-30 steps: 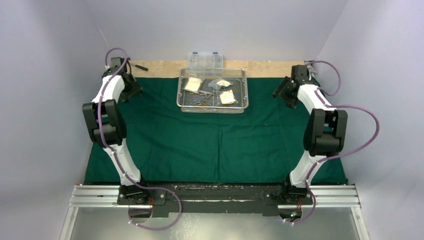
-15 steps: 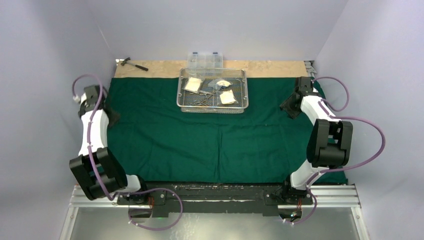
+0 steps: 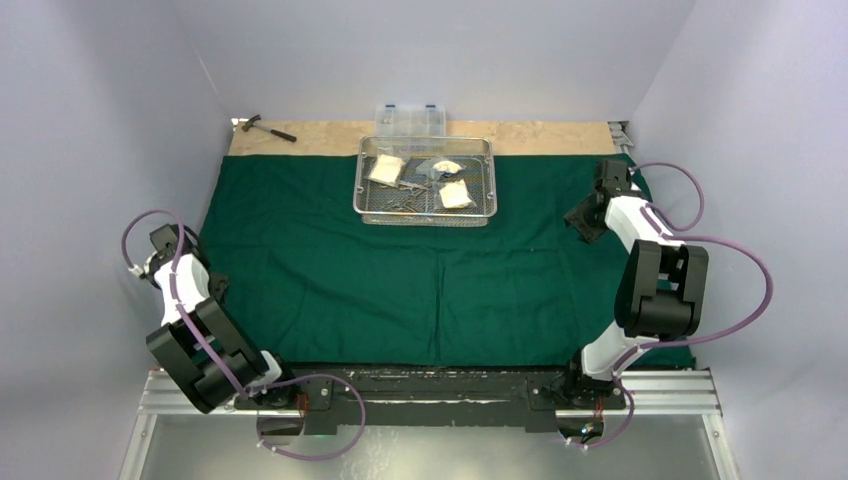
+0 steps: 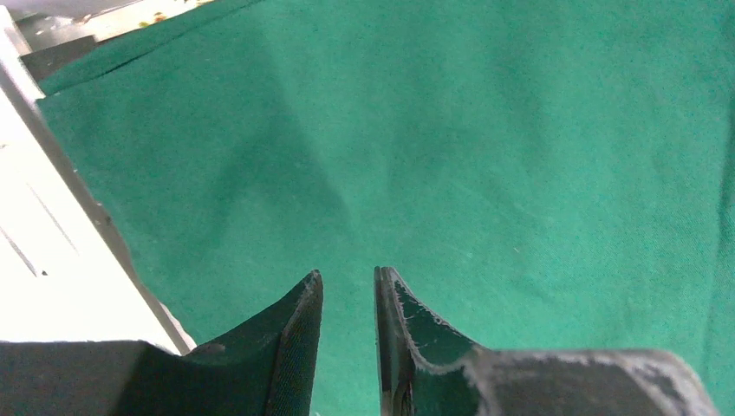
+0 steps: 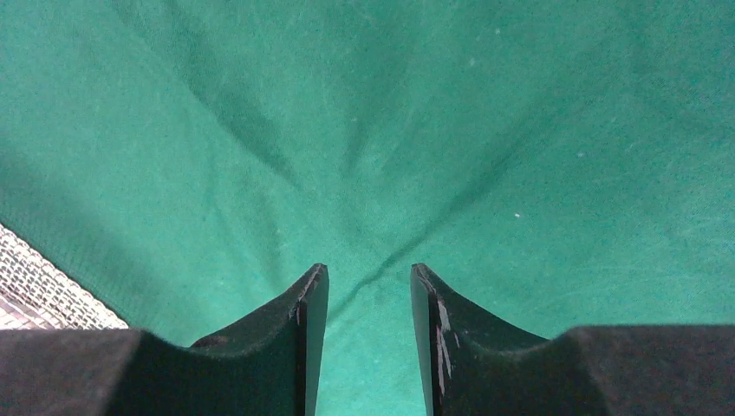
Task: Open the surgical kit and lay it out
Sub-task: Smooth out the surgical kit at the center of the board.
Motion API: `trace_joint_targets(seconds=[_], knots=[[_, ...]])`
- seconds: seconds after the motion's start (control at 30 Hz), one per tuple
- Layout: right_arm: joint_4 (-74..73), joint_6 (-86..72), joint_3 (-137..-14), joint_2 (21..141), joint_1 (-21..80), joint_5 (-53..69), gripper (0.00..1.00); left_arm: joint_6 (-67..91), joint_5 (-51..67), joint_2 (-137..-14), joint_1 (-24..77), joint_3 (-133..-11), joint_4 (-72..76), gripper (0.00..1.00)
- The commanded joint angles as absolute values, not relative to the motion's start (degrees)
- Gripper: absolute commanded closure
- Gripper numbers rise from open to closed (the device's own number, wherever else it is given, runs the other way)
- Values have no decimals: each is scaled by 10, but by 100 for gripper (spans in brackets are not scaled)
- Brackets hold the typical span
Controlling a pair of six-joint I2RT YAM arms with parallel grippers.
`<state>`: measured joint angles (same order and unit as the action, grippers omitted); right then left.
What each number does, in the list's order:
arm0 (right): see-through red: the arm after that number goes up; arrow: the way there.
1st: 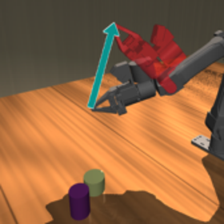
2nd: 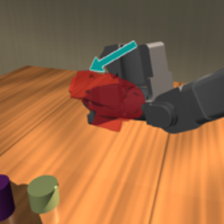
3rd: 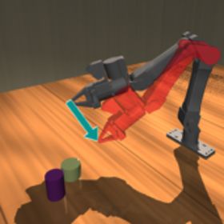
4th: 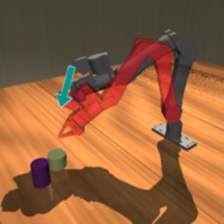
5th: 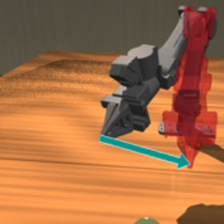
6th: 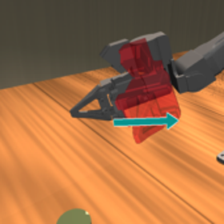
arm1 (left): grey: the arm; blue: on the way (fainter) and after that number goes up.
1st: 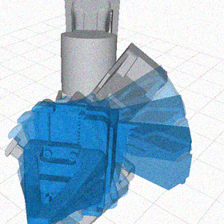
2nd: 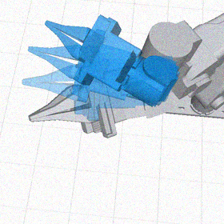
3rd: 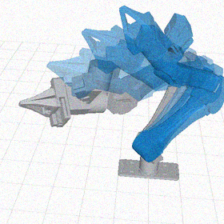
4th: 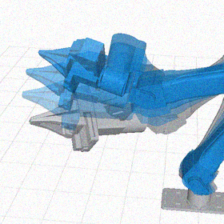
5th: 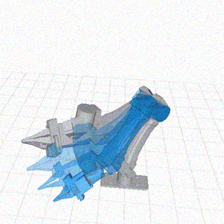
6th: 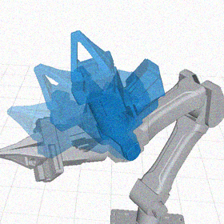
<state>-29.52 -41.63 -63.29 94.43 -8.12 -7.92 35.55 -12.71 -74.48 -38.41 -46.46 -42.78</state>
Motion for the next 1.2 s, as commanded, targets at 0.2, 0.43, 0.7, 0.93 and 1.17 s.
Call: trace_joint_targets(seconds=[0.2,0.43,0.7,0.93,1.17], knots=[[-269,-436,-646,964,-113,-66,56,475,-185,-737,-431,-379,-345,72],[-259,-447,-646,978,-131,-62,56,534,-280,-767,-456,-360,-360,71],[-278,-457,-657,982,-135,-104,54,589,-338,-864,-510,-407,-427,75],[-314,-467,-654,960,-136,-184,53,531,-266,-849,-511,-417,-405,73],[-331,-454,-647,931,-136,-200,53,467,-162,-754,-455,-473,-390,60]])
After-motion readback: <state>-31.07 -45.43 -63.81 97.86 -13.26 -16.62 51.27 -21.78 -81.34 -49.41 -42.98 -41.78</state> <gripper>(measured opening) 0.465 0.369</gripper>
